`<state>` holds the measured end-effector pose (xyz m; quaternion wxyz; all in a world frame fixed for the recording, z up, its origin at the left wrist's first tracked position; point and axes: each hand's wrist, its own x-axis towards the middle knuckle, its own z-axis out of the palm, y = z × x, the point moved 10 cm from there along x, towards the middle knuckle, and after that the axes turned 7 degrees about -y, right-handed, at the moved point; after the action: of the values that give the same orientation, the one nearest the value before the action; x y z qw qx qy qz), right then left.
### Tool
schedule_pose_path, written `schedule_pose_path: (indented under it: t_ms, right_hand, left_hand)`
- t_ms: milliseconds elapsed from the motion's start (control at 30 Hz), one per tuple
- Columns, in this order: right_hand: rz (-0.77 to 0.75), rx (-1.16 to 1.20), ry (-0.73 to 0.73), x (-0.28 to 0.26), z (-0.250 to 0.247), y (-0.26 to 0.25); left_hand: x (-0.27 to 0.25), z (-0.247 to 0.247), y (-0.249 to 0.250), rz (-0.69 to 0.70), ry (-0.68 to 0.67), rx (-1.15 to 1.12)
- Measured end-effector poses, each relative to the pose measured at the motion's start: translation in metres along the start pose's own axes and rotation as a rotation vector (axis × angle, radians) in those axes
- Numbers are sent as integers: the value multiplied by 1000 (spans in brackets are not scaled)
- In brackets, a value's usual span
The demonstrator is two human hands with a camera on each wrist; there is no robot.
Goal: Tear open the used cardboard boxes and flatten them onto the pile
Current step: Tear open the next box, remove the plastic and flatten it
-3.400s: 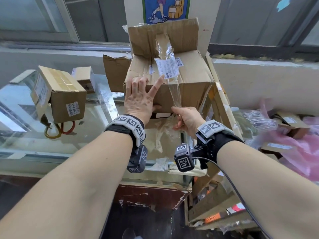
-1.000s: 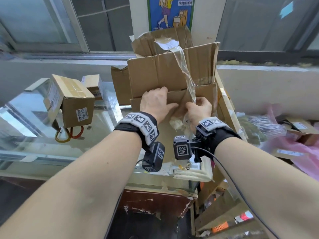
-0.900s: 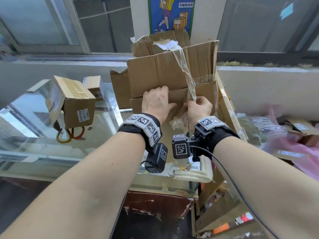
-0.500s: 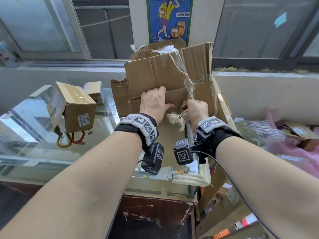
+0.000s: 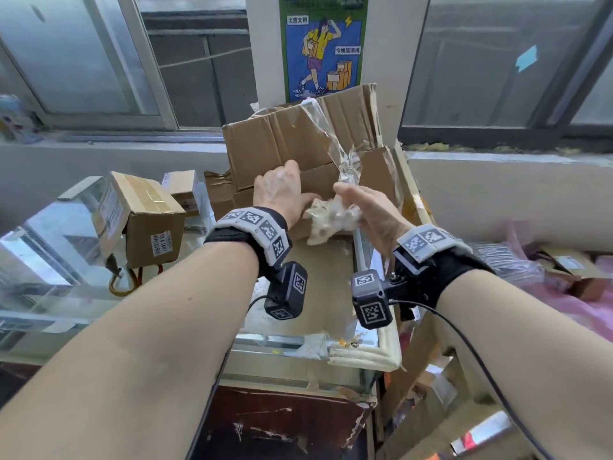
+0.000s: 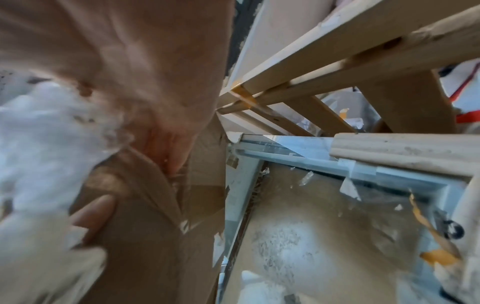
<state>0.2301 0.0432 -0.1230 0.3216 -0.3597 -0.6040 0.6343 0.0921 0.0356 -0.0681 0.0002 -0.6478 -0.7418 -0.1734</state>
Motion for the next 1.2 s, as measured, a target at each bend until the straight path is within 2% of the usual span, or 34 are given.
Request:
schedule_pose_path:
  t_ms: [67,200,267,367,433,567,667,933,1200]
  right_hand:
    - [-23,209,-56,0,5,-2]
    - [7,487,36,0,-6,0]
    - [43,358,70,2,-8,2]
    - [9,-161,103,6,-3,-15]
    - [-43,-306,105,9,3,-27]
    - [-133,-196,252,15,-8,-36]
    - [-150,-196,293,20,-12,-38]
    - [-203,-212,343,24,-7,-59]
    - [-264,-212,345,31,0,-62]
  left_hand:
    - [3,-9,-1,-13,-14,-47]
    - [12,-22,-8,-81,-26,-131]
    - [16,-27,-11,-114,-42,-165]
    - [22,-35,-17,-133,-51,-207]
    - [26,-40,-19,-137,-41,-220]
    - [31,-52,-24,-136,-7,-296]
    - [33,-54,-26,-122,13,-353]
    - [35,-52,-38,-139,42,-449]
    - [38,-43,-53,-148,-41,-414]
